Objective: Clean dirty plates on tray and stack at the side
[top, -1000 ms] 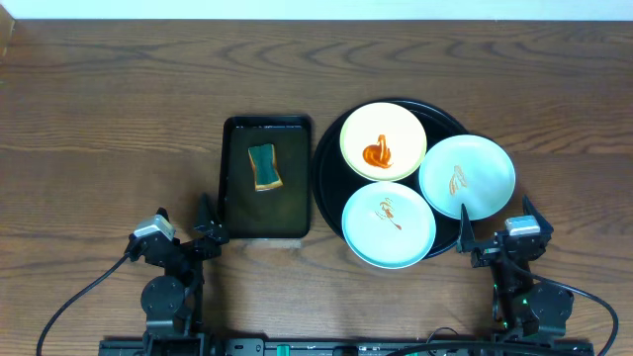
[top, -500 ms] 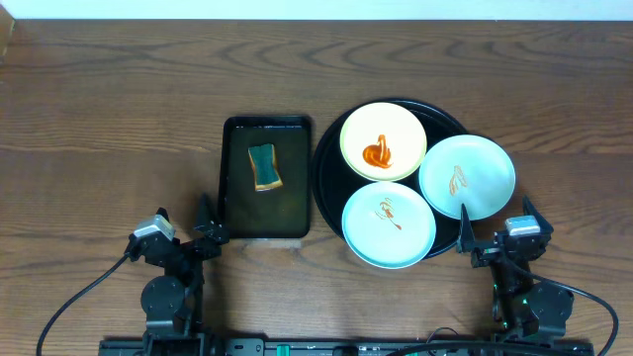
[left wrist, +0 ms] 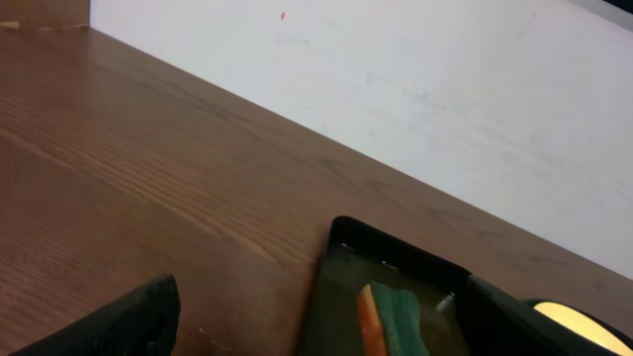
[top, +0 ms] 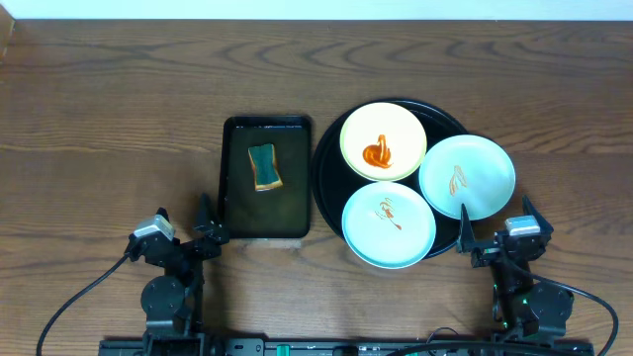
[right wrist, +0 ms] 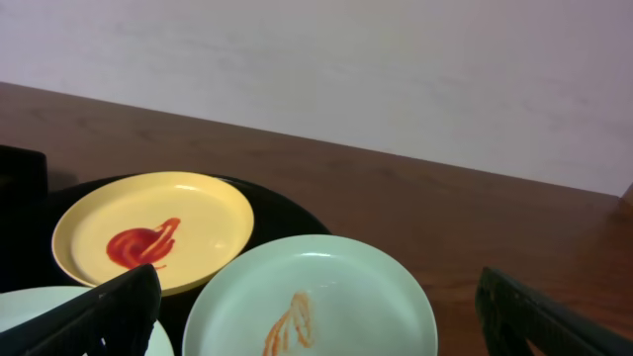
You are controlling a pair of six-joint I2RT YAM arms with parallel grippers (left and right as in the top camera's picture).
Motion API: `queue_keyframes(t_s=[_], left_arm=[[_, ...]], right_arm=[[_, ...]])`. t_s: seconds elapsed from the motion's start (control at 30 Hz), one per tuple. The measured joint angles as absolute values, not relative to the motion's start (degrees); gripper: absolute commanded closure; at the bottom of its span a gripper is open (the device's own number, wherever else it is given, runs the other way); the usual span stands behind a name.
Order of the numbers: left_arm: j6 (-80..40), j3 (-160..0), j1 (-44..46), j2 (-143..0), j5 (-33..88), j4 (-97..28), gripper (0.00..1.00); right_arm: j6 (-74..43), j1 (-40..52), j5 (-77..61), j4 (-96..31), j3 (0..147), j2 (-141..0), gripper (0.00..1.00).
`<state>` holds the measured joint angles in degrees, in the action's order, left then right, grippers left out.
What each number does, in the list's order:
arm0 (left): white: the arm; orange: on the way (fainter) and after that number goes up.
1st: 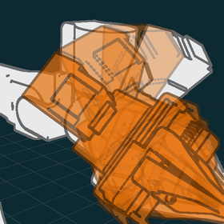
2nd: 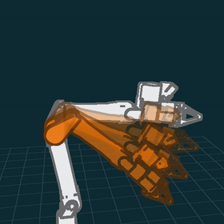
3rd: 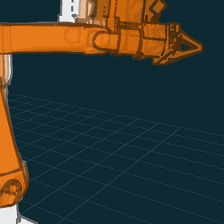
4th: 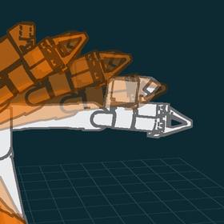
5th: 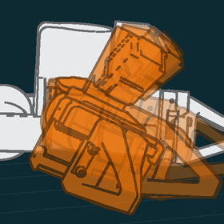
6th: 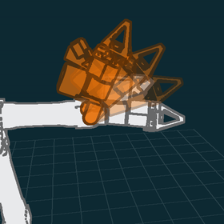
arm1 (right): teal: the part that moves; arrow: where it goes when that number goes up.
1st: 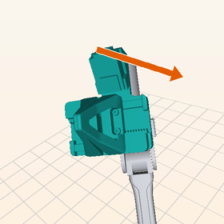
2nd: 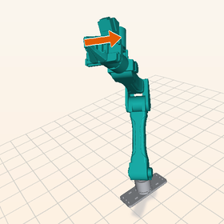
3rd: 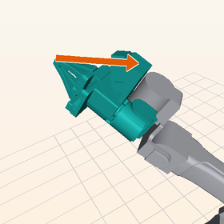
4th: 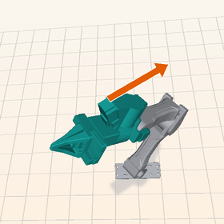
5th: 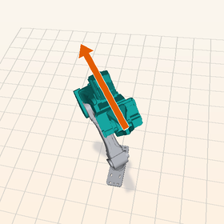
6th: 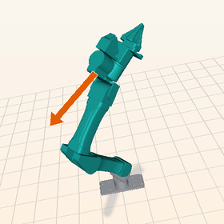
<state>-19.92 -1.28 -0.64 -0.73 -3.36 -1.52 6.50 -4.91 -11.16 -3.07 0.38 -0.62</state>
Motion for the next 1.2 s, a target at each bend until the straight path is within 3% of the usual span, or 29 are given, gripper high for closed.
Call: queue_keyframes(t_s=[0.83,1.2], left_arm=[[-20.45,-1.41,-0.64,-0.73,-3.05,-1.89,0.1],[-20.75,-5.02,-0.64,-8.21,-2.79,-10.22,0.1]], right_arm=[[1.69,-4.91,-11.64,-3.01,0.38,-0.8,0.01],[-2.44,-4.91,-11.09,-4.89,2.44,-8.47,0.01]])
